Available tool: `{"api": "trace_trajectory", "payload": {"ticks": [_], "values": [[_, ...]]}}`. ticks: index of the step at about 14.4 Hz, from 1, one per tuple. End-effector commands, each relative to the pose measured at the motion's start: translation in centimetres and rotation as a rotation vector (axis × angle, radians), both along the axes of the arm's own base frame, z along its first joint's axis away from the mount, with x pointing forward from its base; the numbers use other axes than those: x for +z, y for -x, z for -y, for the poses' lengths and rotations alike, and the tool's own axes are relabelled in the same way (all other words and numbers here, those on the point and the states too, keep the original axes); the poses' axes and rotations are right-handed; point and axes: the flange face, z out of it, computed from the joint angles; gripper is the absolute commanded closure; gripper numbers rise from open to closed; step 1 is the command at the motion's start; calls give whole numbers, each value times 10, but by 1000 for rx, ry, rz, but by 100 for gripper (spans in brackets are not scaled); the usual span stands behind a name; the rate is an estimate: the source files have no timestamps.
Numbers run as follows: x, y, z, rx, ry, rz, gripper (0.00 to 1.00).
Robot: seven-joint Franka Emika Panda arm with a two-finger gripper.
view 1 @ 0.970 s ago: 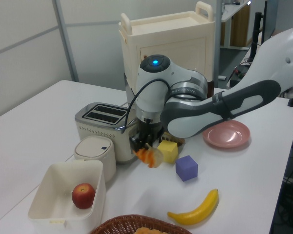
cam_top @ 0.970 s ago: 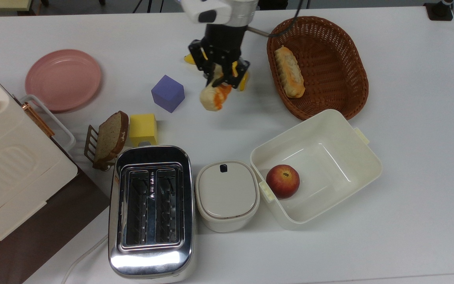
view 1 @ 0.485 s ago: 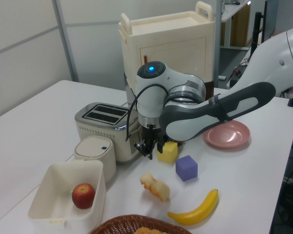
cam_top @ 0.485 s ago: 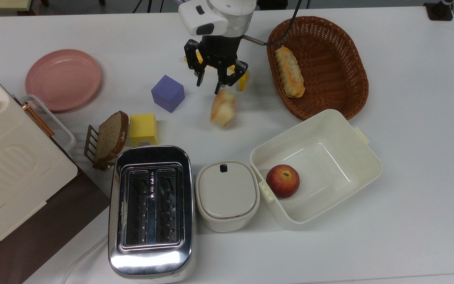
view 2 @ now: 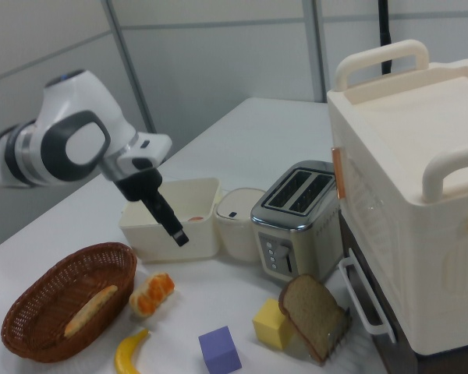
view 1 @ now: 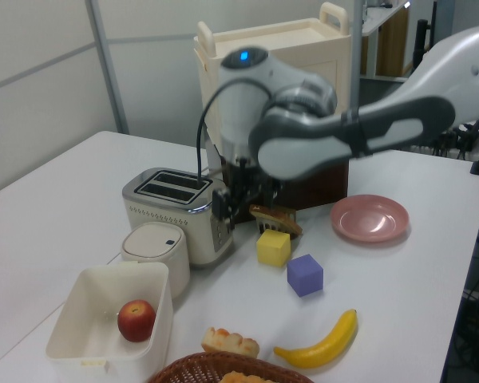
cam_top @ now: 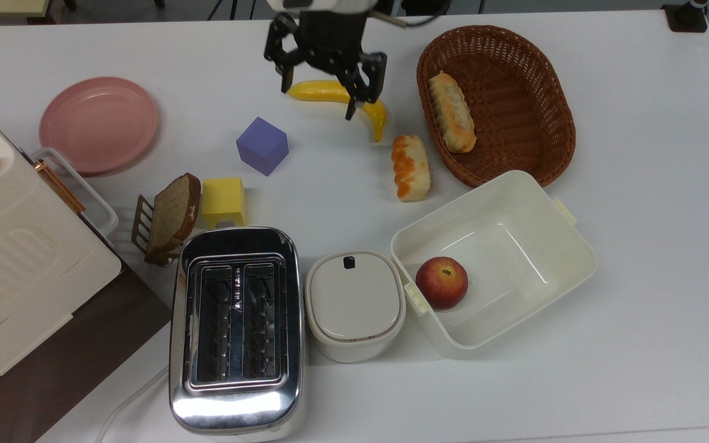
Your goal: Put the bread on the table
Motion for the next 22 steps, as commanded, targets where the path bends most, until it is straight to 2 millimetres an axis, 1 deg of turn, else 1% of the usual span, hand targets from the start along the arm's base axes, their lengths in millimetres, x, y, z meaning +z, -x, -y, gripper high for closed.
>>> {"api": "trace_trajectory", "payload": {"ticks": [1, 2, 4, 6, 7, 9, 10, 11, 13, 14, 17, 18, 20, 21, 22], "values": [[69, 5, 29, 27, -84, -21, 0], [82, 10, 36, 45, -105, -34, 0], [108, 22, 70, 76, -164, -69, 0], [121, 27, 87, 83, -182, -58, 0], [129, 34, 100, 79, -179, -51, 0], [129, 40, 107, 132, -164, -81, 0], [130, 43, 121, 161, -158, -90, 0], [128, 44, 129, 165, -157, -91, 0], [119, 42, 131, 161, -146, -109, 0], [114, 42, 135, 151, -130, -122, 0], [113, 41, 135, 161, -129, -122, 0], [114, 41, 140, 153, -131, -115, 0], [111, 39, 133, 160, -131, -118, 0], [105, 34, 127, 170, -131, -131, 0], [101, 32, 127, 168, -129, -134, 0]]}}
